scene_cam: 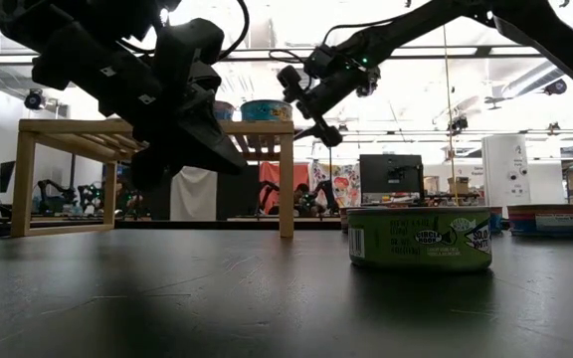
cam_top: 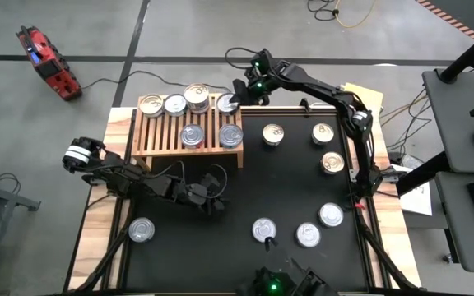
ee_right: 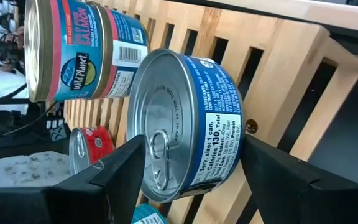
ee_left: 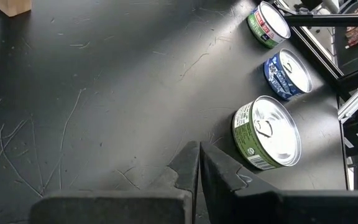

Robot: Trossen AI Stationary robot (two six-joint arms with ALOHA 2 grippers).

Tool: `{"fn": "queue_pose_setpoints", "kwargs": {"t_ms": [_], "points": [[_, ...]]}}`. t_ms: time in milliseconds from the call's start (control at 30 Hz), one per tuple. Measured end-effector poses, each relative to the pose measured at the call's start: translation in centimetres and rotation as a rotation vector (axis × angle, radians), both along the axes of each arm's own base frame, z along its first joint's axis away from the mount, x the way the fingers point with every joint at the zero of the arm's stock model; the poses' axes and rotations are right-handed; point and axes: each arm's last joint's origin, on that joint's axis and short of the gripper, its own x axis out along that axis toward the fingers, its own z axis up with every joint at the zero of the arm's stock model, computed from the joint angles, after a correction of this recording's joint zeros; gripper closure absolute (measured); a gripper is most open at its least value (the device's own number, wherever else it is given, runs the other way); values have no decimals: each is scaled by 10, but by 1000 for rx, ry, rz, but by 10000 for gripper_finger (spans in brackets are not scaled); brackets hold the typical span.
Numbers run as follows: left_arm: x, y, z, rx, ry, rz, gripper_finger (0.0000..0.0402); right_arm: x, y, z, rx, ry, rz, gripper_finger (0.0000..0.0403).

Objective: Stack canned seafood by type on shelf
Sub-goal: Put the top blue tuna can on the shelf

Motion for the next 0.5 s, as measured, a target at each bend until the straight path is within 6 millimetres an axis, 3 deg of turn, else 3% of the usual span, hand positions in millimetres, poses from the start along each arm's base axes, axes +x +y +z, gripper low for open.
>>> {"fn": "queue_pose_setpoints", "kwargs": {"t_ms": [500], "points": [[0, 0, 0, -1, 0, 0, 401, -12, -5, 13, -84, 1, 4, 163]]}}
